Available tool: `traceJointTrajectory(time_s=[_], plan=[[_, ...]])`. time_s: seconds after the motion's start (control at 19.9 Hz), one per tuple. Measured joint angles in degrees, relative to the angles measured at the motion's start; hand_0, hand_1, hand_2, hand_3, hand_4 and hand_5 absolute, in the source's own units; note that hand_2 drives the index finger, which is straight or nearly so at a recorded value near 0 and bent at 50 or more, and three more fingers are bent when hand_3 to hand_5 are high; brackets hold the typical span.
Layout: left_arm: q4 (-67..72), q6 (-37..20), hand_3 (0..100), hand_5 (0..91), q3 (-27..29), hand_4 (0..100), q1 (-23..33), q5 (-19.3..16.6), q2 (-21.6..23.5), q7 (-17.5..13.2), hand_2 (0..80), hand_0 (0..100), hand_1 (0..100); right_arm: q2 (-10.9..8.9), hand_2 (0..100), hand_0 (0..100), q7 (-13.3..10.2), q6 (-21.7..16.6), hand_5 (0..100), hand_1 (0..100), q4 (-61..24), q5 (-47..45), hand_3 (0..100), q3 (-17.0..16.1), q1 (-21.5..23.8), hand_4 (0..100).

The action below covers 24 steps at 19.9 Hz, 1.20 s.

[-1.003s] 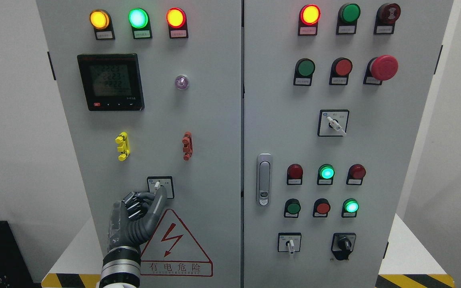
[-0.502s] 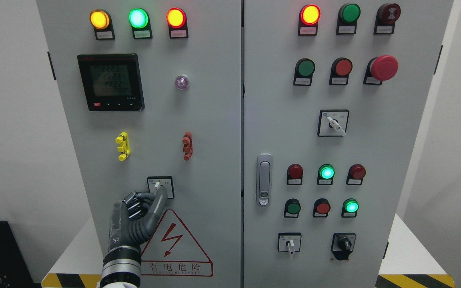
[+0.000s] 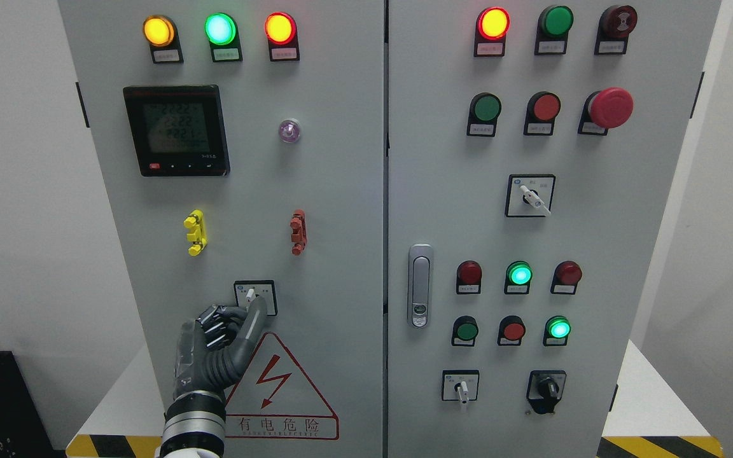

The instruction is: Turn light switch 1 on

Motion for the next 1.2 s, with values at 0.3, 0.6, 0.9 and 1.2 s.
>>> traceJointTrajectory(time_s=[0.3,0.6,0.9,1.2], plan=[[0.02,0.01,94,82.6,0.00,92,-0.18,0.00,-0.11,-0.19,56.0,39,59,0.00,0,31,0.00,0.00,0,0,0.00,0.00,0,0.00,0.00,0],[0.02,0.02,94,82.7,-0.02,92,-0.26,-0.02,-0.18,-0.27,55.8,41,58,0.00,0,31,0.00,0.00,0,0,0.00,0.00,0,0.00,0.00,0],[0.02,0.02,94,82.6,-0.04,92,-0.29,-0.01,-0.22,-0.30,55.5,47,56,0.00,0,31,0.00,0.00,0,0,0.00,0.00,0,0.00,0.00,0],[0.02,0.02,94,82.7,-0.09,93,-0.33,-0.03,-0.27,-0.71,55.0,52,54,0.00,0,31,0.00,0.00,0,0,0.00,0.00,0,0.00,-0.01,0]])
